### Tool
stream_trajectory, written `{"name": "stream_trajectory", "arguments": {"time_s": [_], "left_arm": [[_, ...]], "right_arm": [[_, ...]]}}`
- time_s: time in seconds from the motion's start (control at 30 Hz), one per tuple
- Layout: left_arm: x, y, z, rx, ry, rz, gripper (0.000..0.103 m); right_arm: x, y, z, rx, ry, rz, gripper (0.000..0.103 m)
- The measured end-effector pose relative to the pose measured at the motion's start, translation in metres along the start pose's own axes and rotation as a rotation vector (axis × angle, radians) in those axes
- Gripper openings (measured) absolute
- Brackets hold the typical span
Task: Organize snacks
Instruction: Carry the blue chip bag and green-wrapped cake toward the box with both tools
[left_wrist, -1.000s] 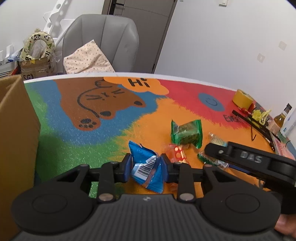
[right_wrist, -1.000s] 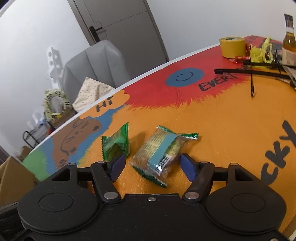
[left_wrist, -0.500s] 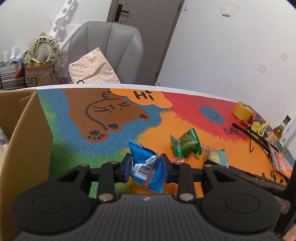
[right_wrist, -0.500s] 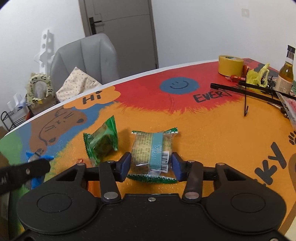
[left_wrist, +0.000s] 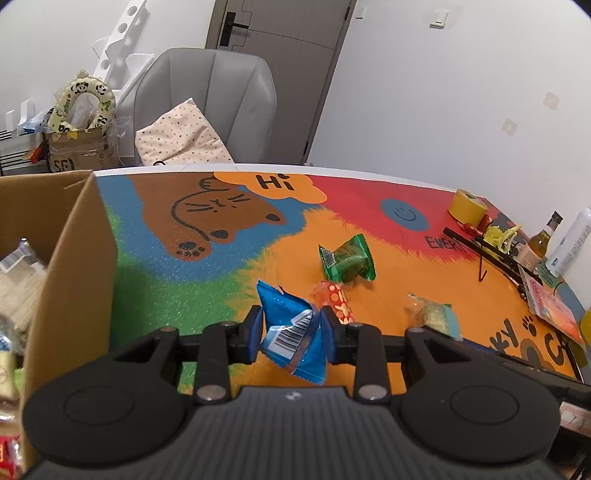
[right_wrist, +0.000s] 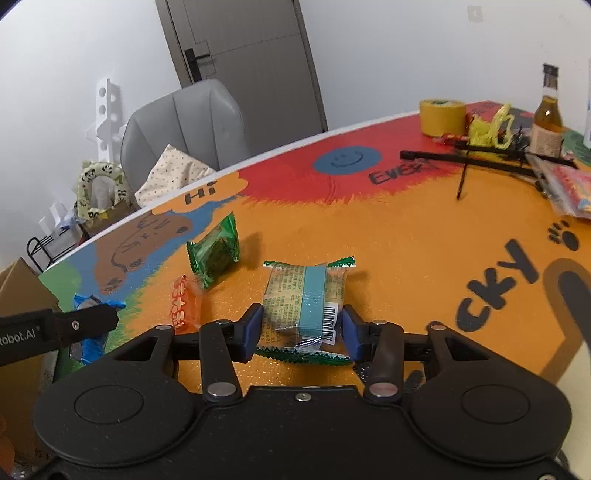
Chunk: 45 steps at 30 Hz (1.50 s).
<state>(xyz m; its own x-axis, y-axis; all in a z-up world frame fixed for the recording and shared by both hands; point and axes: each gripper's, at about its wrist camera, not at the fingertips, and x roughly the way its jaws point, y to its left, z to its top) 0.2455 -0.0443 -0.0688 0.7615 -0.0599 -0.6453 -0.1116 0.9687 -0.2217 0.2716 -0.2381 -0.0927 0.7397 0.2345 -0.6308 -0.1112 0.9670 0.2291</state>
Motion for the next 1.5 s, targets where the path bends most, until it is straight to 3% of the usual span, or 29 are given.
{"name": "stream_trajectory", "arguments": {"time_s": [0.8,1.5], "left_arm": [[-0.08,0.012,0.007,0.018,-0.118,0.035,0.032],[-0.135,0.077,0.01,-0.069,-0.198,0.085,0.032]], "right_arm": [[-0.057,0.04,0.01,-0.013,-0.086,0.148,0.043],[-0.081,0.107,0.009,-0.099,-0.119,0.264,0.043]]}}
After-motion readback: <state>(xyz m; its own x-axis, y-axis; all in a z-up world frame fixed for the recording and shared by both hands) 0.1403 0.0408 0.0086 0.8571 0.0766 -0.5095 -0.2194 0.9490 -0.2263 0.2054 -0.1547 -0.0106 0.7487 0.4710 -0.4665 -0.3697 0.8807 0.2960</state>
